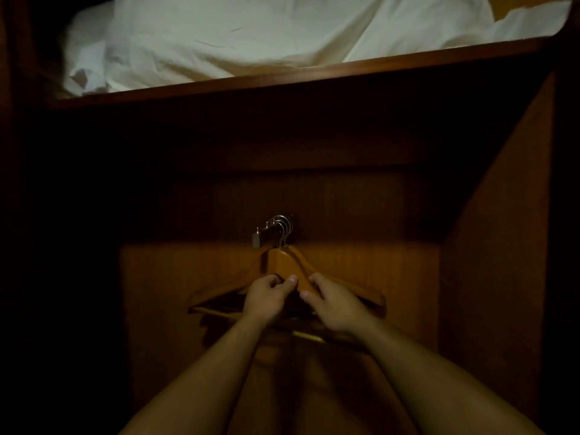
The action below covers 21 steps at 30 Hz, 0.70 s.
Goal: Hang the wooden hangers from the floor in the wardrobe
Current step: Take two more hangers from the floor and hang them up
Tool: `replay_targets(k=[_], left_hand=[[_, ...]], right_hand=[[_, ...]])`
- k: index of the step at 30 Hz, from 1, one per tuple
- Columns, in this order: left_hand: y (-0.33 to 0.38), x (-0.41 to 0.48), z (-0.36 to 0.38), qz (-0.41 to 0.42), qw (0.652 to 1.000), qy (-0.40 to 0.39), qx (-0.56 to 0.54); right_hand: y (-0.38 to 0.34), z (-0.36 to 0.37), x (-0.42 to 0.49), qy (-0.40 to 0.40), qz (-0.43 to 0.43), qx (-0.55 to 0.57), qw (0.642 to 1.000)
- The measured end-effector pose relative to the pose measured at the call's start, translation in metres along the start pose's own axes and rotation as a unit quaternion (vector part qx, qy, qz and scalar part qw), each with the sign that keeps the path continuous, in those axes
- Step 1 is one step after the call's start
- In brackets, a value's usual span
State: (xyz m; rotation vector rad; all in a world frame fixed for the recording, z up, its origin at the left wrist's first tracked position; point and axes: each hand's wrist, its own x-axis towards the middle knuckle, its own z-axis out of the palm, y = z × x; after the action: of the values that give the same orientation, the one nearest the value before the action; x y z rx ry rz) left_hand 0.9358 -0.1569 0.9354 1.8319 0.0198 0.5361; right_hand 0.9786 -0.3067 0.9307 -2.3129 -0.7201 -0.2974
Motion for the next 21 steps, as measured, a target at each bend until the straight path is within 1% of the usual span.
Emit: replay_targets(k=[3, 5, 8, 11, 16, 21], left_hand=[[0.001, 0.008, -0.010, 0.004, 1.000, 0.000, 0.030], [-0.001, 0.013, -0.018, 0.003, 0.995, 0.018, 0.095], [-0.008, 0.018, -0.030, -0.021, 0.988, 0.013, 0.151], [-0.019, 0.020, -0.037, -0.008, 0.979, 0.022, 0.201], [-0.031, 0.020, -0.041, -0.007, 0.972, 0.014, 0.236], [-0.032, 0.020, -0.038, -0.001, 0.972, 0.003, 0.236]], right_hand=[[-0.005, -0.002, 0.007, 0.006, 0.006, 0.029, 1.000], [-0.008, -0.003, 0.012, -0.008, 0.014, 0.047, 0.999], [-0.009, -0.002, 0.019, -0.032, 0.021, 0.041, 0.998], [-0.008, 0.003, 0.025, -0.044, 0.026, 0.033, 0.998], [0.000, 0.012, 0.030, -0.044, 0.021, 0.002, 0.999], [0.006, 0.013, 0.032, -0.031, 0.033, -0.031, 0.998]])
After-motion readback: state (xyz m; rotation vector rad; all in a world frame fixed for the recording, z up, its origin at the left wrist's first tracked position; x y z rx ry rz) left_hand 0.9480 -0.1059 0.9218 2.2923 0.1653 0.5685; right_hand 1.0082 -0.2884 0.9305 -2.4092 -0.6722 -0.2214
